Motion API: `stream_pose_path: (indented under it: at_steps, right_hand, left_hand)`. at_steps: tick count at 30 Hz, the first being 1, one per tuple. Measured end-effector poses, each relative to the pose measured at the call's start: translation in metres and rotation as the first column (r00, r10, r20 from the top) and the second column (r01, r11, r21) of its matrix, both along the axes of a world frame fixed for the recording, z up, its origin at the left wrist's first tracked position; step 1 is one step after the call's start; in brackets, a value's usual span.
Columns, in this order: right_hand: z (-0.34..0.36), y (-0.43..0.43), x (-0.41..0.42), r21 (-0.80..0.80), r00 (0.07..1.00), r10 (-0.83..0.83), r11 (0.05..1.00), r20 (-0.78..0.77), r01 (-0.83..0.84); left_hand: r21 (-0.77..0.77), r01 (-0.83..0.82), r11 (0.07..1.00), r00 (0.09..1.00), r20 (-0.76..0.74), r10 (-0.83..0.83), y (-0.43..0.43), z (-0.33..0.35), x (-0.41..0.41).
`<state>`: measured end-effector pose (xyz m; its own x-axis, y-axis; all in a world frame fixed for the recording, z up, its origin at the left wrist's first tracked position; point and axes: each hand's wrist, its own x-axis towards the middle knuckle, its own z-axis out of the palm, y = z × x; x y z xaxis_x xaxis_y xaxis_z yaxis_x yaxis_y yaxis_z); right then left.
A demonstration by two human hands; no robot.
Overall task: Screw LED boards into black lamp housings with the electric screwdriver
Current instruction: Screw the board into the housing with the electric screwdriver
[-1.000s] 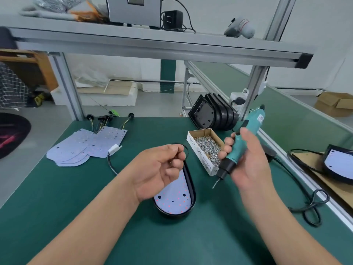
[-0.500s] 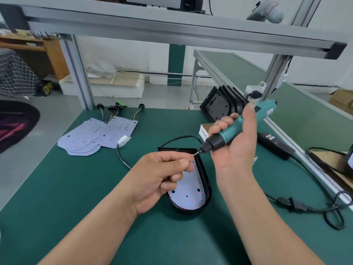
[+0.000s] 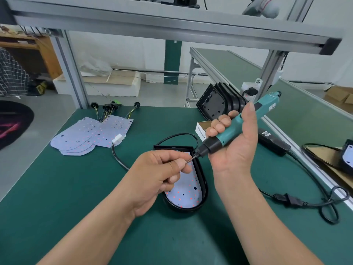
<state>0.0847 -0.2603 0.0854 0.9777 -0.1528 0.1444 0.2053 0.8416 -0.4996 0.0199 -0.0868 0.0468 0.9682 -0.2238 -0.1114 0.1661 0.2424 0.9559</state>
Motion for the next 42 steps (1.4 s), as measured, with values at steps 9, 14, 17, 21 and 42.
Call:
stream_pose_path:
  at_steps: [9, 14, 17, 21, 42]
  right_hand:
    - [0.001, 0.003, -0.003, -0.011, 1.000, 0.008, 1.000, -0.002, -0.008]
    - [0.002, 0.001, -0.004, -0.003, 1.000, 0.006, 1.000, 0.013, -0.006]
    - [0.001, 0.000, -0.004, -0.007, 1.000, 0.012, 1.000, 0.006, -0.012]
    - [0.001, -0.001, -0.003, -0.014, 1.000, 0.019, 1.000, 0.015, -0.019]
    - [-0.009, 0.000, -0.003, -0.037, 0.999, -0.053, 0.998, -0.010, 0.053]
  left_hand:
    - [0.030, 0.011, 0.999, 1.000, 0.008, -0.011, -0.002, 0.001, -0.001]
    - [0.041, 0.020, 0.999, 1.000, 0.015, -0.020, -0.003, 0.003, -0.002]
    - [0.052, 0.016, 0.999, 1.000, 0.013, -0.016, -0.003, 0.004, -0.003]
    - [0.056, 0.013, 0.998, 1.000, 0.008, -0.013, -0.003, 0.005, -0.004]
    - [0.218, -0.167, 0.962, 0.980, 0.142, 0.138, -0.009, 0.004, -0.006]
